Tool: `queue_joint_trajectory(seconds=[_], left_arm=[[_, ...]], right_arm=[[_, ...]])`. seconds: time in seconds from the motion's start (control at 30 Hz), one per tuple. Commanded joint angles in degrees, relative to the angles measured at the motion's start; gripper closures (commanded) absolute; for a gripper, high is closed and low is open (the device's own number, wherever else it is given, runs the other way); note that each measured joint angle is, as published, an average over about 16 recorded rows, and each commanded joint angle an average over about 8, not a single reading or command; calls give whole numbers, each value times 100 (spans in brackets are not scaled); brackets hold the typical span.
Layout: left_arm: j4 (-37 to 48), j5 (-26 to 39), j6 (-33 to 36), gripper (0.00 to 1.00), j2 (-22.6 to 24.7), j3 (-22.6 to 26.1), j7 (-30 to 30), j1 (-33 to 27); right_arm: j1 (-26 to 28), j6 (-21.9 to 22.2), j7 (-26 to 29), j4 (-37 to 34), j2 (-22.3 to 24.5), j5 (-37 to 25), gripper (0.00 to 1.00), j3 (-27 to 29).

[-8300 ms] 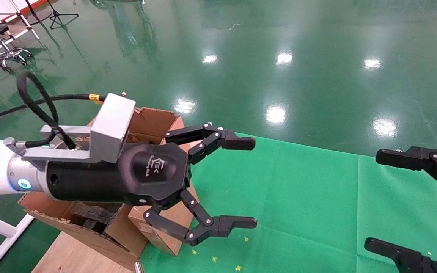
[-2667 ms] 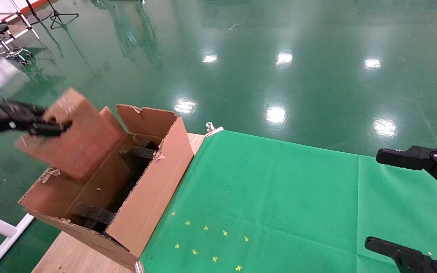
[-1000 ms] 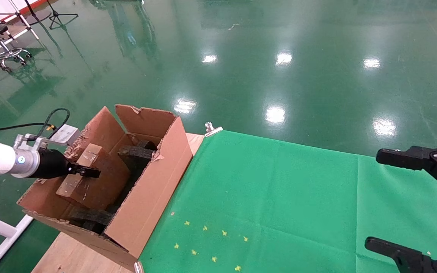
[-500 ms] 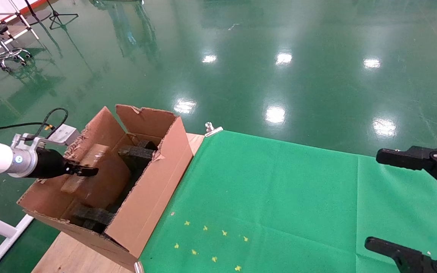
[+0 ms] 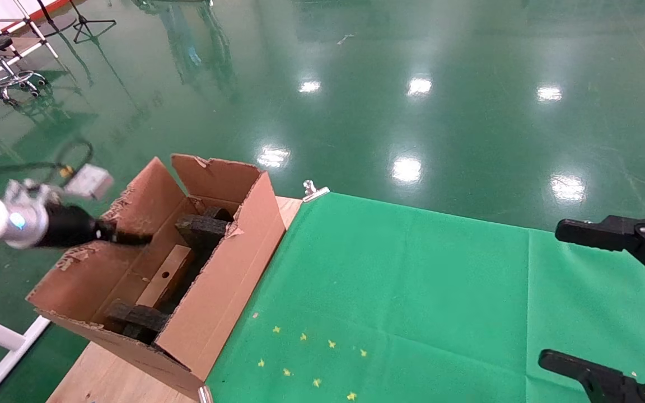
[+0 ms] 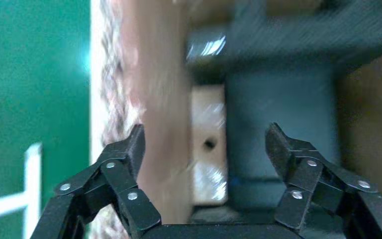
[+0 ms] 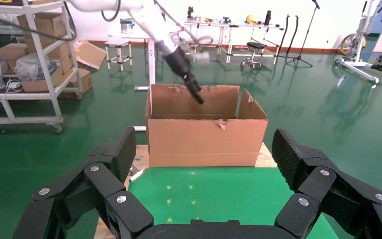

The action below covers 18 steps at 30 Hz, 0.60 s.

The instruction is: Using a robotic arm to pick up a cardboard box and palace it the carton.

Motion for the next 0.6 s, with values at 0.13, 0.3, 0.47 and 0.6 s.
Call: queue_joint_trajectory(seconds=[0.13,0.3,0.47,0.6], left_arm=[[-292,-182,645,0,-257,-121,113,-377],[-530,-211,934,0,-380,-139,135,-562],[-559,-218,955,0,-384,-139,139,-563],[-636,-327,952,0,-369,-163,156,-465]], right_arm=[[0,0,0,-1,0,0,0,0],[0,2,-1,-1,1,1,0,-1],[0,2,-1,-2,1,2,0,-1],[0,2,-1,-2,1,2,0,-1]])
